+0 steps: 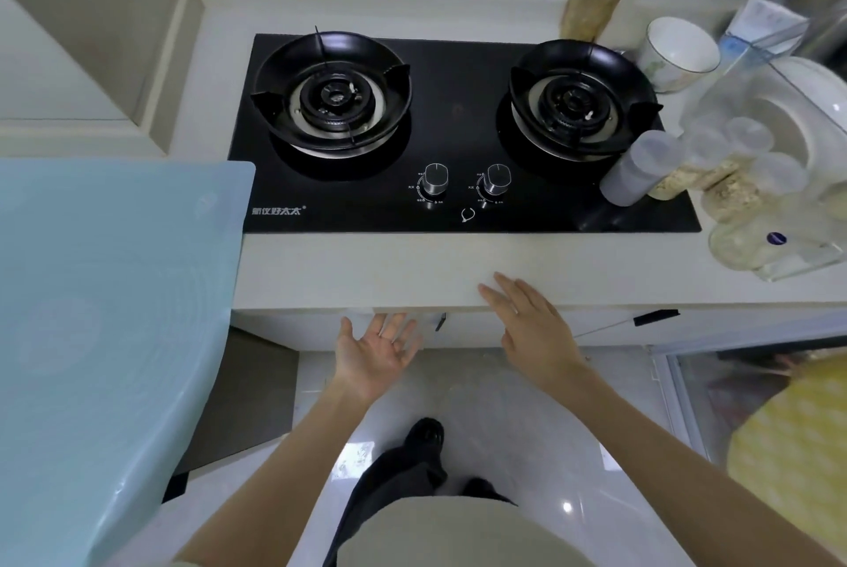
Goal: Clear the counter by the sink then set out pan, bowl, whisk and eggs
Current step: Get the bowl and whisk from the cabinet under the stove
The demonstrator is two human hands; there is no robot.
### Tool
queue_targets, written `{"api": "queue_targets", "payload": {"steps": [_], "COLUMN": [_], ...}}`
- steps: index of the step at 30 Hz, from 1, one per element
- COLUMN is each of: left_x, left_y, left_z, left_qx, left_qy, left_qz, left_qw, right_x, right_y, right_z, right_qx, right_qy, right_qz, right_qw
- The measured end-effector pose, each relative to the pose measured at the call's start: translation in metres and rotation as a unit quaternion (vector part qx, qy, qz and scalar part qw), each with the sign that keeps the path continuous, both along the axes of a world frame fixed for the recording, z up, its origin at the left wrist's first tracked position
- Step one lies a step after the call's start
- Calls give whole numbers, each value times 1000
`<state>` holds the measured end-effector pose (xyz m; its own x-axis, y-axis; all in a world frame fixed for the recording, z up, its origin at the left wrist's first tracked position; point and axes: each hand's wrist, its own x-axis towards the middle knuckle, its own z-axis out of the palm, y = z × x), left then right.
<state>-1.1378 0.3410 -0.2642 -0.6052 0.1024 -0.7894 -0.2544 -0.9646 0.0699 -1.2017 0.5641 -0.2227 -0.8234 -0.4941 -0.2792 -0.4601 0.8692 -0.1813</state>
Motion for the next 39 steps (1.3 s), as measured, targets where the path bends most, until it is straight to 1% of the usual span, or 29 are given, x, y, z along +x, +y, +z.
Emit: {"api": "queue_targets", "payload": {"steps": [4,7,9,10,12,14,16,18,19,21,24,26,27,30,33,35,37,39], "left_x": [-5,-3,-2,-1,-1,-2,-4,-8,-12,-18,-27,-35,-39,-50,-60,-64,-67,-69], "left_y": [3,11,26,34,57,85,122,156,171,203,249,274,285,307,323,329,333,334], "left_z": [-2,-2,0,0,4,14,25,34,37,42,42,41,41,39,32,27,22,20], "left_qx": [-14,-54,-102,-145,-258,-367,-460,-555,-599,-665,-724,-769,-785,-810,-823,-809,-794,-796], "left_qy": [-3,-8,-10,-10,-7,1,49,101,126,185,267,301,307,283,230,189,162,151], "left_qz": [1,-25,-95,-157,-283,-349,-357,-349,-352,-382,-443,-431,-427,-446,-485,-535,-571,-576], "left_qw": [1000,998,990,977,924,863,812,748,708,614,457,363,327,256,186,152,132,112], "right_x": [1,0,1,2,4,6,7,9,9,9,4,-2,-7,-26,-45,-57,-69,-77], "right_y": [7,17,34,43,66,93,129,163,177,211,254,273,280,289,297,299,299,299], "right_z": [-2,-2,-1,-2,-5,-8,-11,-16,-19,-25,-32,-38,-40,-47,-58,-67,-77,-84], "right_qx": [-33,-49,-68,-79,-96,-107,-111,-111,-109,-106,-140,-199,-231,-294,-336,-362,-375,-367], "right_qy": [15,17,39,55,89,114,129,130,120,86,17,-55,-92,-162,-209,-247,-271,-289], "right_qz": [21,29,31,28,22,11,-1,-23,-36,-72,-156,-240,-288,-404,-459,-487,-503,-503], "right_qw": [999,998,996,995,991,988,985,985,986,988,978,948,925,851,796,755,730,727]}}
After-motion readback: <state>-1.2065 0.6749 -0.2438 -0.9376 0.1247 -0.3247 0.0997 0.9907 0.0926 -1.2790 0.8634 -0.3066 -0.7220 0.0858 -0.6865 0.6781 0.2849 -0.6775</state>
